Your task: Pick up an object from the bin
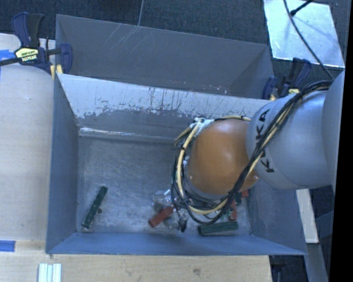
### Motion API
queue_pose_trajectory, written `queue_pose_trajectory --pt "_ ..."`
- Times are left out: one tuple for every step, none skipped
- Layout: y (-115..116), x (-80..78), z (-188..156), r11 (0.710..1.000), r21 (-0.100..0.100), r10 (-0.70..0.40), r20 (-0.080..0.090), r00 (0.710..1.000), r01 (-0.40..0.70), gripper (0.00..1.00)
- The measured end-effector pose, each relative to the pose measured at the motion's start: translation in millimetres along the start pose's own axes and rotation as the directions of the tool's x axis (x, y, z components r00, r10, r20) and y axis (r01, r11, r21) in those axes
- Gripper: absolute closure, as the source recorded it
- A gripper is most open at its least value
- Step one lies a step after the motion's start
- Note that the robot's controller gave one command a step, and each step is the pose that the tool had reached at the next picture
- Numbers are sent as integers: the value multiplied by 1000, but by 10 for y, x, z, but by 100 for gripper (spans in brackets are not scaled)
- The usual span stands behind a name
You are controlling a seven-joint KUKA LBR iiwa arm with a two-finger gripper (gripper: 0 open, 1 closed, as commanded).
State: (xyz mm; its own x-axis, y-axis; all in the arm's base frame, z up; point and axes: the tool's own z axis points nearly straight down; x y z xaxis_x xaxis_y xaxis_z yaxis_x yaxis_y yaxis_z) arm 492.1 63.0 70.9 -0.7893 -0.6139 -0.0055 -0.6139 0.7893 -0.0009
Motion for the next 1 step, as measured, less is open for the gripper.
queue_pose_trajectory --pt "-267 63 -1791 996 6 84 5 996 -84 100"
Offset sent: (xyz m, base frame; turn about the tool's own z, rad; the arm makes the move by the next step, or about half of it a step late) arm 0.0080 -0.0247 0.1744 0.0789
